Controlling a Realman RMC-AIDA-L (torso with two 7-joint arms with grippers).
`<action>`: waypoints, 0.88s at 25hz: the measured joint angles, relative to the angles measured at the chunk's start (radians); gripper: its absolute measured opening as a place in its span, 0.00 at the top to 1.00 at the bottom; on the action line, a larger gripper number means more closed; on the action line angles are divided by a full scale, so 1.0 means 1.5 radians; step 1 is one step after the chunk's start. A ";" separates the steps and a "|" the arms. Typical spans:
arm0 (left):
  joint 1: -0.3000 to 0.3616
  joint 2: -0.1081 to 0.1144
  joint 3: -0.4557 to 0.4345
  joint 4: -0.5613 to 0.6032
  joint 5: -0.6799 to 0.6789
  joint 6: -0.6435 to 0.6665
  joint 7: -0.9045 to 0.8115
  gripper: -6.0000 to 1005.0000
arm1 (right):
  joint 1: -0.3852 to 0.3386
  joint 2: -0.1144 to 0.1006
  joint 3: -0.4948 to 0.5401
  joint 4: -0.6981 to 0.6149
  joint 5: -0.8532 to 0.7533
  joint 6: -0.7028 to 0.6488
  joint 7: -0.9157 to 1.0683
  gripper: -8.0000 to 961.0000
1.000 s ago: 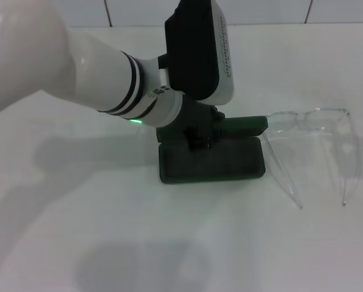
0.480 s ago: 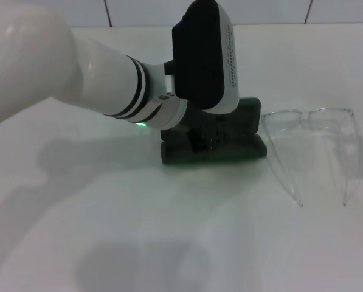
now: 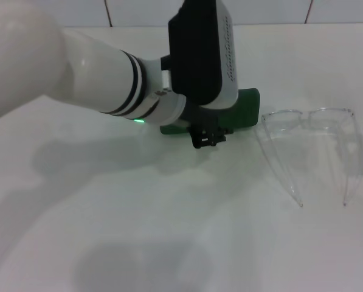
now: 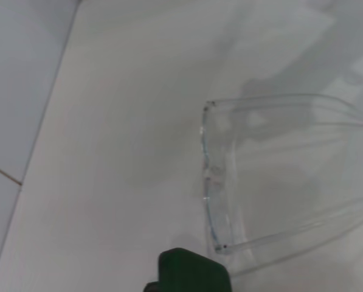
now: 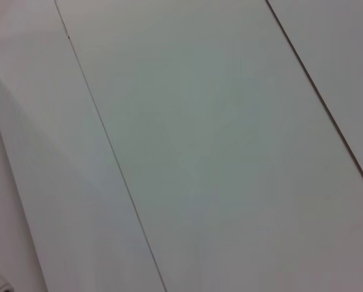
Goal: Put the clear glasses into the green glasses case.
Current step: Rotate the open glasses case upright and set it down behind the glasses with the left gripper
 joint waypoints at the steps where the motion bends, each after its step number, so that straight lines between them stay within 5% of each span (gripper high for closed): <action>1: 0.004 0.000 -0.003 0.005 0.000 -0.002 0.000 0.66 | 0.000 0.000 0.000 0.000 0.000 0.001 -0.001 0.93; 11: 0.027 -0.001 -0.019 0.002 0.001 -0.079 -0.010 0.65 | 0.002 0.000 -0.002 0.009 -0.001 0.007 -0.009 0.93; 17: 0.062 -0.002 -0.001 -0.032 0.003 -0.225 -0.004 0.66 | 0.004 0.000 -0.004 0.016 -0.012 0.011 -0.009 0.93; 22: 0.054 -0.001 0.006 -0.079 0.003 -0.262 0.001 0.66 | 0.004 0.000 -0.004 0.025 -0.015 0.028 -0.009 0.93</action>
